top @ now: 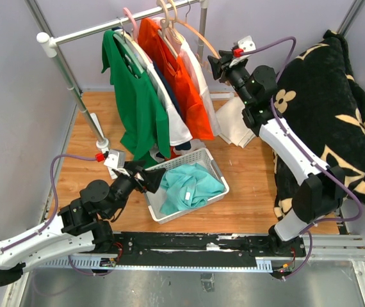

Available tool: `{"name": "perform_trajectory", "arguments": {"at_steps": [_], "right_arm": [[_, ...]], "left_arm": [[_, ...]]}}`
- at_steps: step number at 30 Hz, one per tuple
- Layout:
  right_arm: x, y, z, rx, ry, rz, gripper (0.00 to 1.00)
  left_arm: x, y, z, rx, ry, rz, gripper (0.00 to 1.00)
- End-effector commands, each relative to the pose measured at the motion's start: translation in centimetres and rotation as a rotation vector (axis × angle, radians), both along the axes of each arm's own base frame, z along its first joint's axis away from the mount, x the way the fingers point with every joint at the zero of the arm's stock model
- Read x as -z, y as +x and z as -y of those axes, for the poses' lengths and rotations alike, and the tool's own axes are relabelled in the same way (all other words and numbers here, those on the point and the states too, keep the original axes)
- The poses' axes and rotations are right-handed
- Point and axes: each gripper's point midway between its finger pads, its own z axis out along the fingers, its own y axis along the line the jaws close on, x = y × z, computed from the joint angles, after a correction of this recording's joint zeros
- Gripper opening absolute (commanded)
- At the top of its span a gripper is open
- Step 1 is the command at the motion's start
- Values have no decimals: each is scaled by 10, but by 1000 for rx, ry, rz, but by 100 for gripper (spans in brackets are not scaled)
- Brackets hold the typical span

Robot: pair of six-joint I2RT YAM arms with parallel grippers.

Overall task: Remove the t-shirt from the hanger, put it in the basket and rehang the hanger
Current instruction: Place the hanger on the clothesline, then pick up the hanger from the clothesline.

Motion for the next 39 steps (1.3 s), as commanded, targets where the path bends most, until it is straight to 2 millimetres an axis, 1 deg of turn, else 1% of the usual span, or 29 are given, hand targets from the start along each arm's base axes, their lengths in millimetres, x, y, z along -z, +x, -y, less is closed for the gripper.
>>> {"name": "perform_trajectory", "arguments": {"at_steps": [1,2,4,5,8,10,14,19,23,25,30,39], "right_arm": [[-31,-18,16,35,36,78,48],[-32,-21,19,42,38,80,53],[-34,-29,25,53,39,88,56],[-39,-34,27,57,43,98,57],[-53,-51,35,60,51,131,59],[-61,-61,37,44,50,144,59],[-72,-83,33,-18,48,155,58],[-73,-100,14,-122,28,135,57],[-69,-102,-5,-173,4,97,57],[-65,-98,-14,-174,-2,78,57],[-58,-88,-28,-147,17,51,59],[-44,-68,-49,-108,32,22,57]], "left_arm": [[-12,4,-3,-25,-12,39,92],[-13,4,-2,-26,-9,44,91],[-17,5,-2,-31,-10,54,91],[-19,6,-2,-34,-11,59,91],[-23,8,-1,-40,-9,73,91],[-25,9,-2,-49,-5,78,92],[-28,12,-3,-65,-3,78,92],[-29,13,-4,-78,-8,73,92],[-28,13,-3,-77,-10,68,92],[-28,13,-3,-79,-13,65,92],[-27,13,-5,-82,-15,64,92],[-27,12,-7,-83,-26,61,92]]}}
